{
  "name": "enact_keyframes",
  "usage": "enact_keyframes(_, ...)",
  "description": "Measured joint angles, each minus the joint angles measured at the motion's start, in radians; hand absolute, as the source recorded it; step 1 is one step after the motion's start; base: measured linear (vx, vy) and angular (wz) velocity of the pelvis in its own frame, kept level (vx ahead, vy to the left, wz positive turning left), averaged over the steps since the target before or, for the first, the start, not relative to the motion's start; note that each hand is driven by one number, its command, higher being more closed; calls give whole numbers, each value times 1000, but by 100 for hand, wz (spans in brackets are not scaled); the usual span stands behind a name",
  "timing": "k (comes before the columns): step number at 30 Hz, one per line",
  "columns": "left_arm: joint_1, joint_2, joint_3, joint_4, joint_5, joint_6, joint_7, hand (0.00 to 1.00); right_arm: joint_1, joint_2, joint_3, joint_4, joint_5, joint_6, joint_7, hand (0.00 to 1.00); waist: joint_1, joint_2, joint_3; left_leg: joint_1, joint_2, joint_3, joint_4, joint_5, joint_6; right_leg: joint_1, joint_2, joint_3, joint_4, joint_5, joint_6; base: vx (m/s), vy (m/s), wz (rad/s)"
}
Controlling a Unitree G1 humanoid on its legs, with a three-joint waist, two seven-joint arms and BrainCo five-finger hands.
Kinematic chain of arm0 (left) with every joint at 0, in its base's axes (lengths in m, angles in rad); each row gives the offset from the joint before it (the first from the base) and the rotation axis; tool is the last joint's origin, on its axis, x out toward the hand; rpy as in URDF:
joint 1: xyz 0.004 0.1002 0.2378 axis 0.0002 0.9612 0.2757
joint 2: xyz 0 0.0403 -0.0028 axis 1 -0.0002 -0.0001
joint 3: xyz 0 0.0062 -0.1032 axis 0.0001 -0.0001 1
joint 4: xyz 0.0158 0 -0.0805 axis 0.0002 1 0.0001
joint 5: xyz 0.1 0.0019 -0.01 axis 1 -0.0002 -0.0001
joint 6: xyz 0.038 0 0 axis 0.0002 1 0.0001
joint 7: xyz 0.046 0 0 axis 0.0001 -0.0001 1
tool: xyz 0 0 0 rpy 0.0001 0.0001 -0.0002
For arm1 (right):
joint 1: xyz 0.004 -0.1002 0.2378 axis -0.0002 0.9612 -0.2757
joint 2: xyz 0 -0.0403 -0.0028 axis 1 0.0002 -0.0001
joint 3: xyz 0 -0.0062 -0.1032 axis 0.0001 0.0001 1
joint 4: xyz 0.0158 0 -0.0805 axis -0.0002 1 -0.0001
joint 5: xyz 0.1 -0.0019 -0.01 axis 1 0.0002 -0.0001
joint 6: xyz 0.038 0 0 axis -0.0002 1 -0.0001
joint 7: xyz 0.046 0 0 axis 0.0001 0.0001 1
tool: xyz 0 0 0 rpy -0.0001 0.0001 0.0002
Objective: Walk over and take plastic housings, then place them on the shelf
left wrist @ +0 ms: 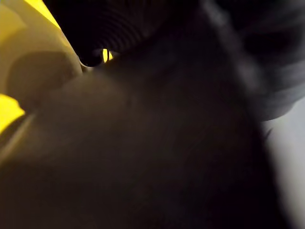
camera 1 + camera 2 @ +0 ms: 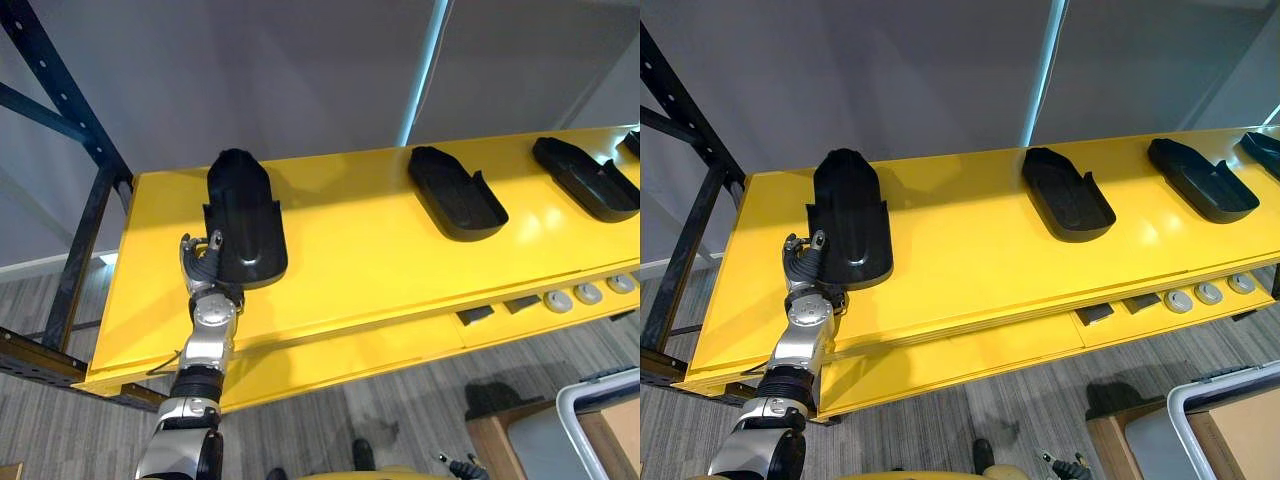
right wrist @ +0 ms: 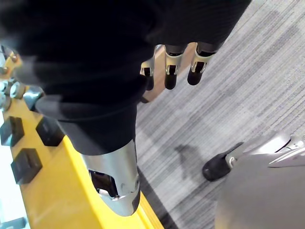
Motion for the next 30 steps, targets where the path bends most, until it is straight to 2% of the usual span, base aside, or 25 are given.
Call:
enact_keyframes(6, 12, -4, 1, -140, 5, 0, 34, 0, 4, -2, 0, 0, 0, 0, 0, 0, 3, 1, 2, 3, -1, -4, -6, 0, 0, 2, -1, -2, 0, -1, -1, 0, 0, 0)
enact_keyframes(12, 46, -79, -17, -399, 62, -5, 60, 0, 9, -1, 0, 1, 1, -4, 0, 0, 6, -2, 7, 8, 3, -9, -2, -4, 5, 3, 2, 2, 21, -18, 4, 34, 9, 2)
enact_keyframes(15, 112, -110, -80, -539, 99, -26, 71, 0, 13, 0, 0, 1, 1, -8, -1, 0, 8, 0, 8, 2, 10, -8, 20, -20, 6, 6, 2, 11, 24, -19, 6, 32, 14, -2)
enact_keyframes(16, 153, -116, -114, -598, 114, -37, 71, 100, 15, 0, 1, 1, 1, -10, -1, 0, 9, 3, 10, 0, 12, -8, 38, -32, 7, 9, 1, 19, 35, -29, 11, 0, 0, 0)
enact_keyframes(19, 279, -130, -206, -734, 167, -71, 42, 100, 36, -3, 1, -4, 2, -21, -1, 0, 24, 11, 14, -5, 26, -9, 88, -70, 4, 23, 2, 22, 59, -53, 7, 0, 0, 0)
enact_keyframes(23, 444, -127, -282, -829, 233, -128, -20, 100, 55, -6, 3, -2, 2, -23, -2, 0, 40, 17, 16, -9, 29, -12, 103, -83, 5, 23, 3, 21, 73, -69, 11, 0, -1, 1)
enact_keyframes(30, 569, -126, -312, -819, 258, -149, -120, 100, 62, -6, 9, -1, 1, -23, -1, 0, 62, 12, 13, -26, 27, -19, 127, -91, 7, 22, 0, 5, 72, -73, 16, 12, 2, 5)
